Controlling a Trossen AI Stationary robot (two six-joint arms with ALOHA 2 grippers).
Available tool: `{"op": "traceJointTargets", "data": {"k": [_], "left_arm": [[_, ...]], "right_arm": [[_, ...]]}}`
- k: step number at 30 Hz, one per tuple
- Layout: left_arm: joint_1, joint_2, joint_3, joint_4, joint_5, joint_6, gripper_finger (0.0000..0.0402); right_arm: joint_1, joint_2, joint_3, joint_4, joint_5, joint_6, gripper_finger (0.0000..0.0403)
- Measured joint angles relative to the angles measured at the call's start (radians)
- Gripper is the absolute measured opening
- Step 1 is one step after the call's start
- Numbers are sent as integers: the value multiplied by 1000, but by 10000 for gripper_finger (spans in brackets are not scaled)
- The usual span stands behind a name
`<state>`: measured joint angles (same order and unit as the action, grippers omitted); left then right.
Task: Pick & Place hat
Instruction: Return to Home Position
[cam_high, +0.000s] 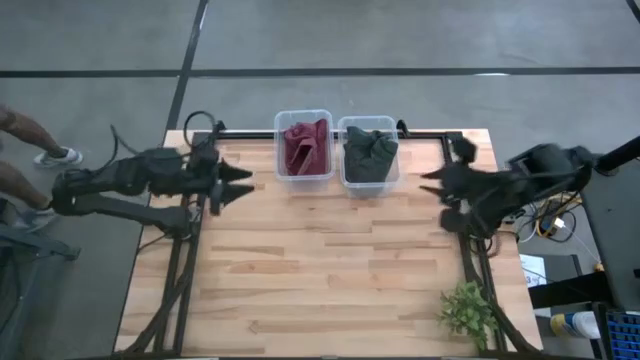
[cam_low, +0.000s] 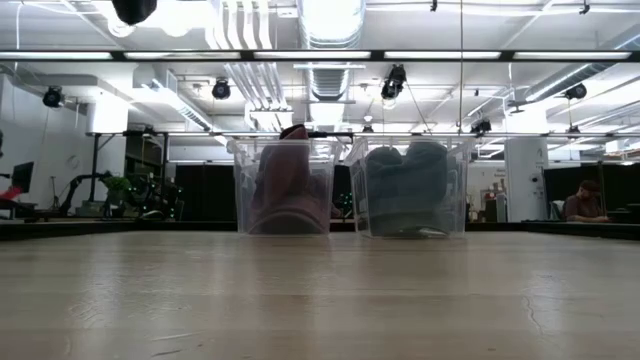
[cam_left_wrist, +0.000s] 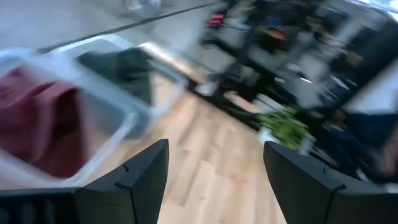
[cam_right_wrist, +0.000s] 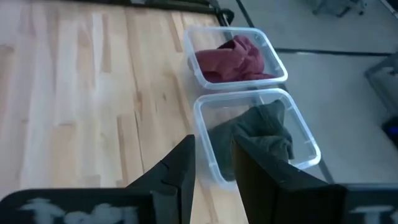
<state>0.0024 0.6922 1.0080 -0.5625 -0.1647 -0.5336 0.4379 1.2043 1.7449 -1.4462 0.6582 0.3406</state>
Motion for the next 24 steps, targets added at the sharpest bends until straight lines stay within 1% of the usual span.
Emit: {"op": "traceJointTargets", "data": {"k": [4,7,10,12,15,18,21,24], "left_arm": [[-126,-43,0,20,0,109,255],[-178,-69,-1,20,-9,157,255],[-195,-98,-8,15,-8,207,255],[-196,-121,-16,12,11,245,255],[-196,-160,-48,30,23,278,255],[-196,-209,-113,88,42,322,255],[-196,-277,-215,233,109,376,255],[-196,-359,-331,359,157,384,255]], "right_arm": [[5,-162,-125,43,-7,4,100],[5,-280,-237,61,-8,48,100],[5,-384,-357,83,-12,97,100],[5,-455,-438,103,-16,134,100],[5,-553,-552,151,-15,163,100],[5,-648,-665,239,-32,155,100],[5,-746,-779,349,-108,121,100],[5,-846,-884,462,-194,91,100]]}}
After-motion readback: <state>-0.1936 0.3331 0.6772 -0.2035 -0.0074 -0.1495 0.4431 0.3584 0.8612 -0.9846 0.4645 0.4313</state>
